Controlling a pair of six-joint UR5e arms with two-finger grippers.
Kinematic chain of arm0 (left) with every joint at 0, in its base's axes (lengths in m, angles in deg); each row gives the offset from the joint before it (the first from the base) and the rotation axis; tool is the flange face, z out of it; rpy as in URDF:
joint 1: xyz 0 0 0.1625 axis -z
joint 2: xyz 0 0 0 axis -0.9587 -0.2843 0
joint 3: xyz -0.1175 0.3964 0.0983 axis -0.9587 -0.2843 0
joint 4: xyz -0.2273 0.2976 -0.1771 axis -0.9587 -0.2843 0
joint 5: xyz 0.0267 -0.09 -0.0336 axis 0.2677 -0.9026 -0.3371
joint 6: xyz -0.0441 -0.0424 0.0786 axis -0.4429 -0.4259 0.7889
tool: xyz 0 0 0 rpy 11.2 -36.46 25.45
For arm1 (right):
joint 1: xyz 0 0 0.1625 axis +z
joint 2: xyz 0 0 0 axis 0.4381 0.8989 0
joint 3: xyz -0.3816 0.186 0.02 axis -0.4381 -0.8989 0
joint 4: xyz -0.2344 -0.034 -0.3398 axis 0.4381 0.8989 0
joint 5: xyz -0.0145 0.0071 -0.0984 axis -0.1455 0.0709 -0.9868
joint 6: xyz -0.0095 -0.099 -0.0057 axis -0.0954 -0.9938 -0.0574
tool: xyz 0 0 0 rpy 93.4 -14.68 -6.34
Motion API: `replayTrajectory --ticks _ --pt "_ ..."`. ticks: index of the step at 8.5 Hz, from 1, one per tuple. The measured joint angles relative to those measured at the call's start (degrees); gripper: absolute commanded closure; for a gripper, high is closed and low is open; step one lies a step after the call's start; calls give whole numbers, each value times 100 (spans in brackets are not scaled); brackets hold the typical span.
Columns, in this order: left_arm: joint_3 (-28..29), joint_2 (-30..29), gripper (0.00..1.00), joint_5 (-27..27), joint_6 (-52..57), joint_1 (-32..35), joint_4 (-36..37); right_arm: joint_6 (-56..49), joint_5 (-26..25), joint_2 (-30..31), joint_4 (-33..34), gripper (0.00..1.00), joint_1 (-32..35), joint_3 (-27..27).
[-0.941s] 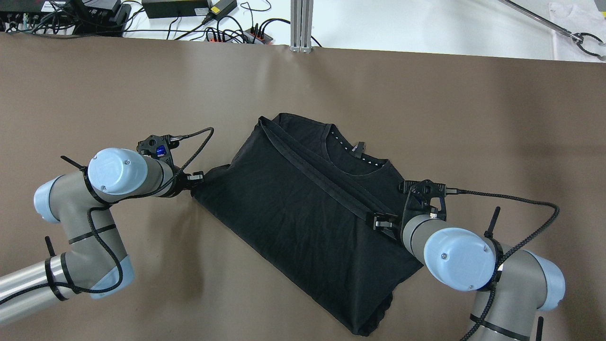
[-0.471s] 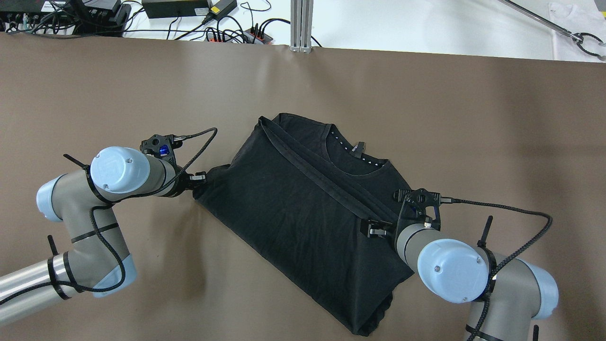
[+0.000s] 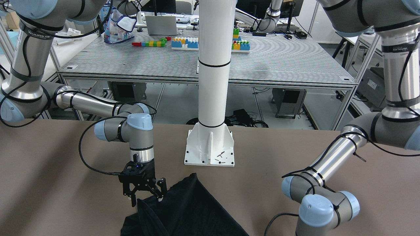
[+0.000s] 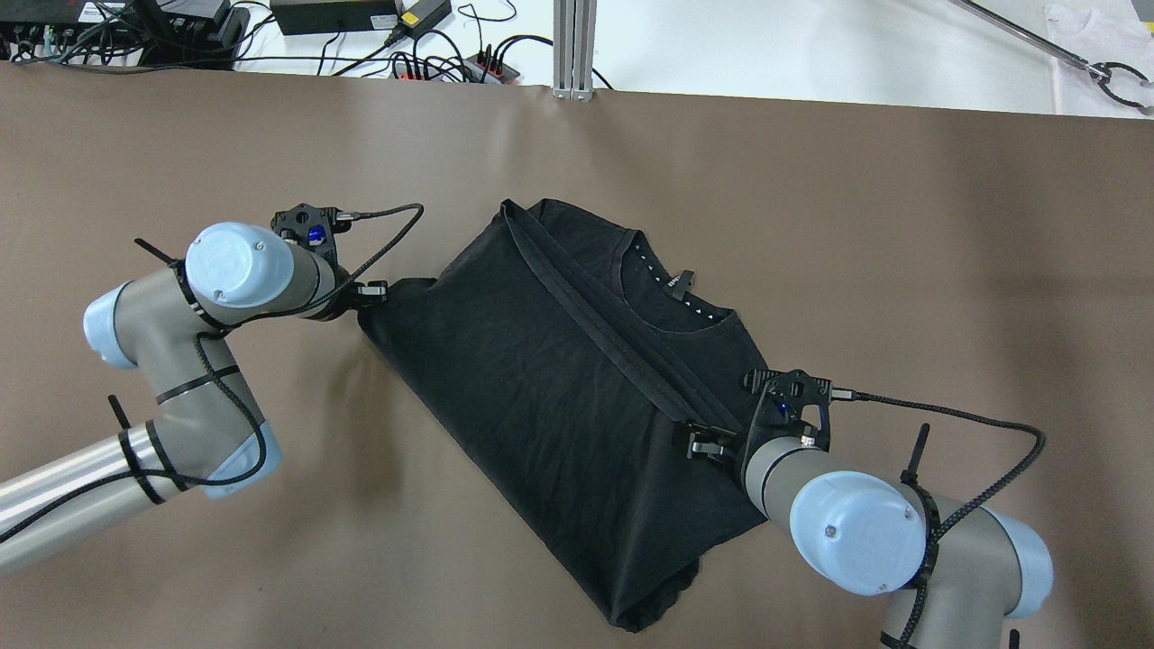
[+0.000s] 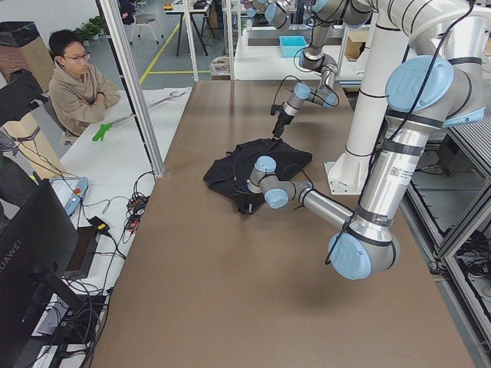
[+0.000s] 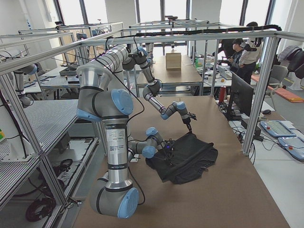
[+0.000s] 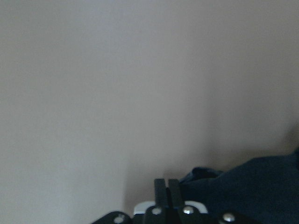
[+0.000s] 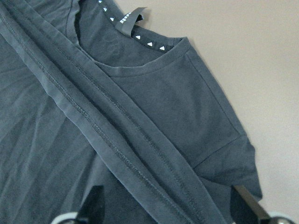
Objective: Fold clothes
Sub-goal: 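Lift the shirt side with the left gripper and fold it over toward the right gripper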
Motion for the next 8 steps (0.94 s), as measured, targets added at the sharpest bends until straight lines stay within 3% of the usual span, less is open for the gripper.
replayTrajectory --ticks 3,8 --pt "1338 -1084 100 -51 543 513 -23 -482 10 -14 -5 5 185 -79" --pt "3262 -2782 100 -60 655 666 -338 -637 11 -65 -10 6 345 -185"
